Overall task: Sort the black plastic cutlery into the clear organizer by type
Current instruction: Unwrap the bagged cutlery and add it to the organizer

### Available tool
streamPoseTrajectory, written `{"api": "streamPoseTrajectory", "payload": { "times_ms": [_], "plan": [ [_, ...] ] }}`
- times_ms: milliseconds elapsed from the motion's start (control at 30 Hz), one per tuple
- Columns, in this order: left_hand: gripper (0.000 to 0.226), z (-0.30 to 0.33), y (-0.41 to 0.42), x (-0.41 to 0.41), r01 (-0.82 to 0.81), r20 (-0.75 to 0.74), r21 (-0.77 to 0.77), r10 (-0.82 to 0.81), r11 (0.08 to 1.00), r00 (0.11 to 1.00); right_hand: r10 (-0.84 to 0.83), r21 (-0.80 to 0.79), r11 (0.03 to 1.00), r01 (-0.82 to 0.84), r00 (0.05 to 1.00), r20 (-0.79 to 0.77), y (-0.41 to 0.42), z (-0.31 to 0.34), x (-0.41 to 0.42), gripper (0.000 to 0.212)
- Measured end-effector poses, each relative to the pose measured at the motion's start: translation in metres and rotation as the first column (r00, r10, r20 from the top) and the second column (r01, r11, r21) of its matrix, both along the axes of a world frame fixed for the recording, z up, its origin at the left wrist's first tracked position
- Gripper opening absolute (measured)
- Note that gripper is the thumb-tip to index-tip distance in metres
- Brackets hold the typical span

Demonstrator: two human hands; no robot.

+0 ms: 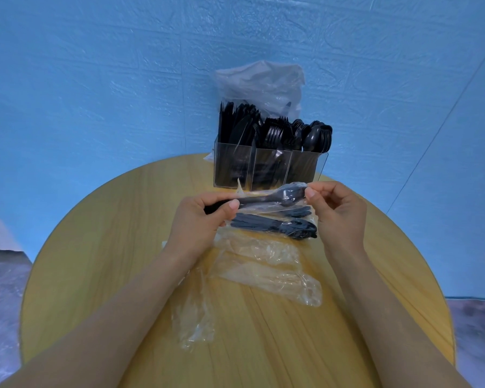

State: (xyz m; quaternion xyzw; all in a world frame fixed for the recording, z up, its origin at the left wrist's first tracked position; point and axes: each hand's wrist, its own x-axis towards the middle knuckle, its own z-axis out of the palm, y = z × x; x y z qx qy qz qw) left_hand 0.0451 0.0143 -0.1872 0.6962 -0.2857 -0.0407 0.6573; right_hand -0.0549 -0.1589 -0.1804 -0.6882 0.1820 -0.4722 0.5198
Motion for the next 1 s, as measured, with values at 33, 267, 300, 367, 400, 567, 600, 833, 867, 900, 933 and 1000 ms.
{"api": "streamPoseTrajectory", "payload": {
  "times_ms": [33,267,300,367,400,567,600,833,867,900,933,1000],
  "plan": [
    [0.015,0.001,0.000,0.000,-0.001,-0.011,-0.012,0.001,1.000,1.000,-0.016,0.009,1.000,0.015,1.000,0.019,-0.001,0.000,0.000,0.017],
    [0.017,0.002,-0.001,0.000,0.018,-0.056,-0.085,-0.023,0.996,0.998,-0.085,0.004,0.996,0.085,0.991,0.103,0.001,0.001,0.001,0.020],
    [0.016,0.001,-0.001,0.001,0.018,-0.057,-0.089,-0.024,0.996,0.998,-0.107,0.003,0.994,0.107,0.988,0.108,0.000,0.001,0.001,0.019],
    [0.015,0.001,0.001,0.005,-0.006,-0.086,-0.120,-0.004,0.993,0.996,-0.184,0.044,0.983,0.180,0.974,0.130,-0.006,0.000,-0.001,0.018],
    [0.016,0.001,0.003,0.008,-0.029,-0.106,-0.148,0.014,0.989,0.994,-0.225,0.083,0.973,0.214,0.963,0.148,-0.010,0.001,-0.003,0.018],
    [0.016,0.003,0.008,0.014,-0.111,-0.152,-0.312,0.066,0.943,0.986,-0.271,0.083,0.961,0.262,0.953,0.133,-0.017,0.001,-0.004,0.013],
    [0.015,0.003,0.007,0.014,-0.132,-0.172,-0.350,0.075,0.927,0.982,-0.267,0.067,0.963,0.260,0.956,0.123,-0.013,0.001,-0.003,0.011],
    [0.011,0.006,0.014,0.025,-0.312,-0.367,-0.543,0.114,0.779,0.923,-0.237,-0.079,0.970,0.231,0.968,-0.082,-0.003,-0.004,-0.001,0.010],
    [0.011,0.006,0.012,0.023,-0.302,-0.348,-0.537,0.119,0.788,0.930,-0.209,-0.133,0.972,0.191,0.969,-0.134,0.001,-0.005,0.001,0.010],
    [0.010,0.007,0.011,0.021,-0.289,-0.325,-0.529,0.124,0.798,0.937,-0.176,-0.195,0.971,0.140,0.967,-0.182,0.006,-0.006,0.002,0.012],
    [0.011,0.007,0.010,0.020,-0.277,-0.303,-0.519,0.129,0.809,0.944,-0.143,-0.256,0.963,0.081,0.962,-0.233,0.013,-0.006,0.002,0.015],
    [0.012,0.007,0.008,0.018,-0.255,-0.265,-0.501,0.133,0.827,0.955,-0.087,-0.343,0.938,-0.038,0.936,-0.340,0.022,-0.009,0.003,0.016]
  ]
}}
